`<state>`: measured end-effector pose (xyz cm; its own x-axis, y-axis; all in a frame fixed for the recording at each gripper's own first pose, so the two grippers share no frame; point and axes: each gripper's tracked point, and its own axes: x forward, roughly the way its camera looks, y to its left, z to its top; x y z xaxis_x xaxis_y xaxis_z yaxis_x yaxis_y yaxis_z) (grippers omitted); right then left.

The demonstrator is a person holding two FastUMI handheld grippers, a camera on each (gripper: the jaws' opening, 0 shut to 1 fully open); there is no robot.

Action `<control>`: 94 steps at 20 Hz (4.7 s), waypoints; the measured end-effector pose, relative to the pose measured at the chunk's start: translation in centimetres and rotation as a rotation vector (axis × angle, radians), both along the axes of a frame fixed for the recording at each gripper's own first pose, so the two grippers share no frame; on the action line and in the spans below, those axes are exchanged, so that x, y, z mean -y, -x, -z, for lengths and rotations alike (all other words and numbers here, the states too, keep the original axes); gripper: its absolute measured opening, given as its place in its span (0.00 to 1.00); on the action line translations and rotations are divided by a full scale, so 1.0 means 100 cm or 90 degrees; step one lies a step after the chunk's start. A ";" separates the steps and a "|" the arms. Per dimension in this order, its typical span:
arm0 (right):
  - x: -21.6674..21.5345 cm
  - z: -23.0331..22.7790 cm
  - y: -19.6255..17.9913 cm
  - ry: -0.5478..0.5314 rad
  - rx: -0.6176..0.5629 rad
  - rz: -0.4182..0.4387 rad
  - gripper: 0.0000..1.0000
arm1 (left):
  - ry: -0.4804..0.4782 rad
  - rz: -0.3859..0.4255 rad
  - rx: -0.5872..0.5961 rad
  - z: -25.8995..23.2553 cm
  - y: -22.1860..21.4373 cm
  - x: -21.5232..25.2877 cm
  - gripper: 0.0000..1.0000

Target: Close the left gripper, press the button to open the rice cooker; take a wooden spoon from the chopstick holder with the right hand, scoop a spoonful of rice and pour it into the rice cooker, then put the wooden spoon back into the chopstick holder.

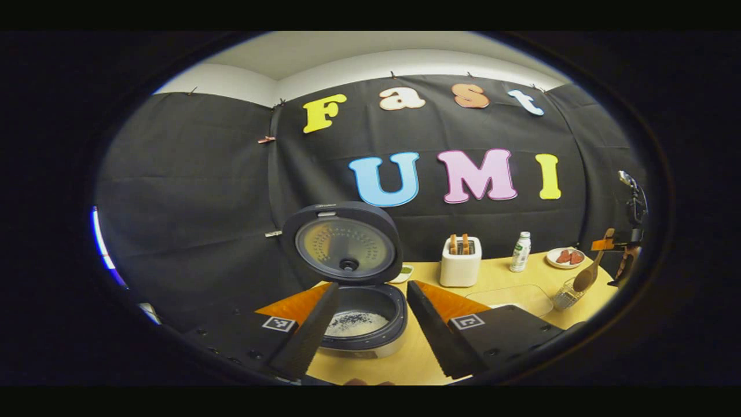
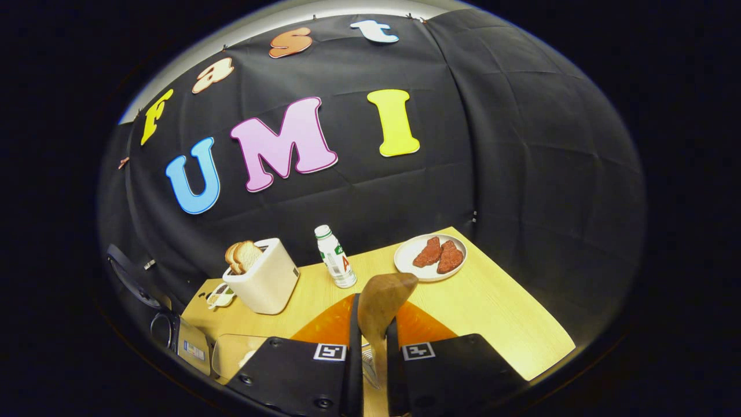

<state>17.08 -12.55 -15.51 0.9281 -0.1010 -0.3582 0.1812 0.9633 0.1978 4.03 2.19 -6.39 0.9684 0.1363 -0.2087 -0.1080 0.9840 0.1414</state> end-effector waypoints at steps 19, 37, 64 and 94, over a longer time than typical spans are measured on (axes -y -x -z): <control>0.013 0.028 0.024 0.011 -0.076 0.048 0.39 | -0.014 -0.002 0.016 -0.008 -0.003 -0.007 0.82; -0.025 -0.064 0.039 0.090 0.065 0.022 0.47 | -0.038 0.019 0.104 -0.067 -0.077 -0.028 0.84; -0.115 -0.084 0.055 0.104 0.094 -0.053 0.49 | 0.032 0.088 0.076 -0.099 -0.211 -0.076 0.95; -0.161 -0.083 0.060 0.086 0.098 -0.136 0.49 | 0.099 0.050 -0.035 -0.008 -0.058 -0.076 0.98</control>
<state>11.12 3.57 -7.24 0.9758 0.0644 -0.2088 -0.0499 0.9960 0.0740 9.88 9.81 -5.56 0.9614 0.0226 -0.2741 -0.0263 0.9996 -0.0096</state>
